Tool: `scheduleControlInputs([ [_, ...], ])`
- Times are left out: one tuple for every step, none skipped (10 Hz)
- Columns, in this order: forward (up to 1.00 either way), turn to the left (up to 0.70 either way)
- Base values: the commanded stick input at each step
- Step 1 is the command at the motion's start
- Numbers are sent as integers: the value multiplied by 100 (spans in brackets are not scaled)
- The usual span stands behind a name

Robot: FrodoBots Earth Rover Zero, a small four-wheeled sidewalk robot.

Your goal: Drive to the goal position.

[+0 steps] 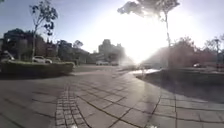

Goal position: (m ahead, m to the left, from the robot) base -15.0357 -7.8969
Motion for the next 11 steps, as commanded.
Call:
scheduleControlInputs([
  [63, 0],
  [63, 0],
  [63, 0],
  [63, 0],
  [63, 0],
  [63, 0],
  [63, 0],
  [63, 0],
  [63, 0],
  [63, 0],
  [63, 0],
])
